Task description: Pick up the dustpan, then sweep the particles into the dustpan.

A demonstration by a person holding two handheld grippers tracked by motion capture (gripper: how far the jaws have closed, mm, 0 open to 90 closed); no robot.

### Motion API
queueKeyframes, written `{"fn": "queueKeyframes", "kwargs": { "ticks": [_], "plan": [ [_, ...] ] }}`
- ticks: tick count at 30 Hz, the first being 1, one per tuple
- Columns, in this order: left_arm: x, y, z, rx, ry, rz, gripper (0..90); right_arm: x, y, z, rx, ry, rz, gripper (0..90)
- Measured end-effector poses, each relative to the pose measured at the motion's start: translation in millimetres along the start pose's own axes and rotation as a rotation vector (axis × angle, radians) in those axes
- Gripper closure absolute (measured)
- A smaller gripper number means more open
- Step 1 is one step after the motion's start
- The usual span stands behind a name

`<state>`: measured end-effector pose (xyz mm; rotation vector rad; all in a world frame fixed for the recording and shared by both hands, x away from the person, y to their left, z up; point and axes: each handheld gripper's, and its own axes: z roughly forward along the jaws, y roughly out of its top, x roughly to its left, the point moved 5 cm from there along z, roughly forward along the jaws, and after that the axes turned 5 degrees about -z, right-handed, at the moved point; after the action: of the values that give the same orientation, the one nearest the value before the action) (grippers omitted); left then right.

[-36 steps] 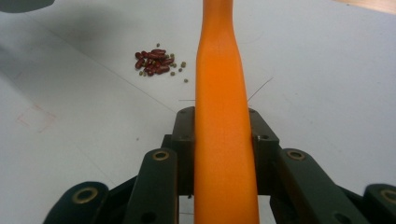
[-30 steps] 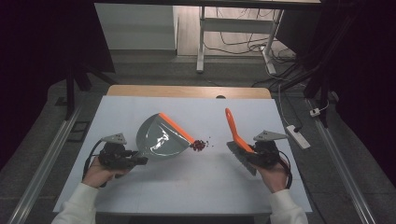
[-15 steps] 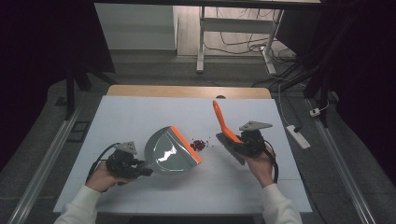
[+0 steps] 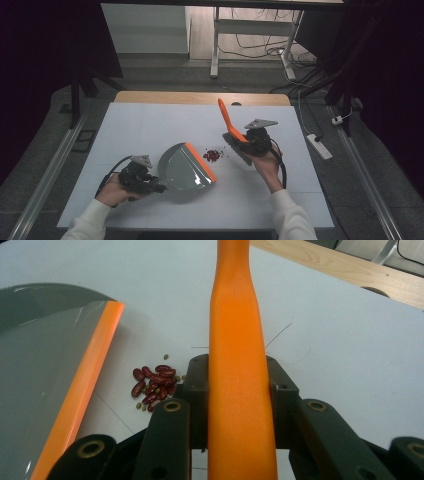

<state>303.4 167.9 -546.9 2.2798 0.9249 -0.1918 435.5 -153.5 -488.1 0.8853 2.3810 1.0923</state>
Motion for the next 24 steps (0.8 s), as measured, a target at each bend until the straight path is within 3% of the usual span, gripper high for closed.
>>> {"fn": "queueKeyframes", "kwargs": {
  "ticks": [12, 24],
  "plan": [
    [2.4, 1.3, 5.1, 0.016, -0.003, -0.021, 61.2, -10.2, -4.2, 16.5, 0.030, -0.029, -0.011, 70.1],
    [3.1, 2.6, 5.5, 0.015, -0.005, -0.035, 61.2, -13.5, -4.3, 15.5, 0.030, -0.042, -0.030, 70.1]
  ]
}}
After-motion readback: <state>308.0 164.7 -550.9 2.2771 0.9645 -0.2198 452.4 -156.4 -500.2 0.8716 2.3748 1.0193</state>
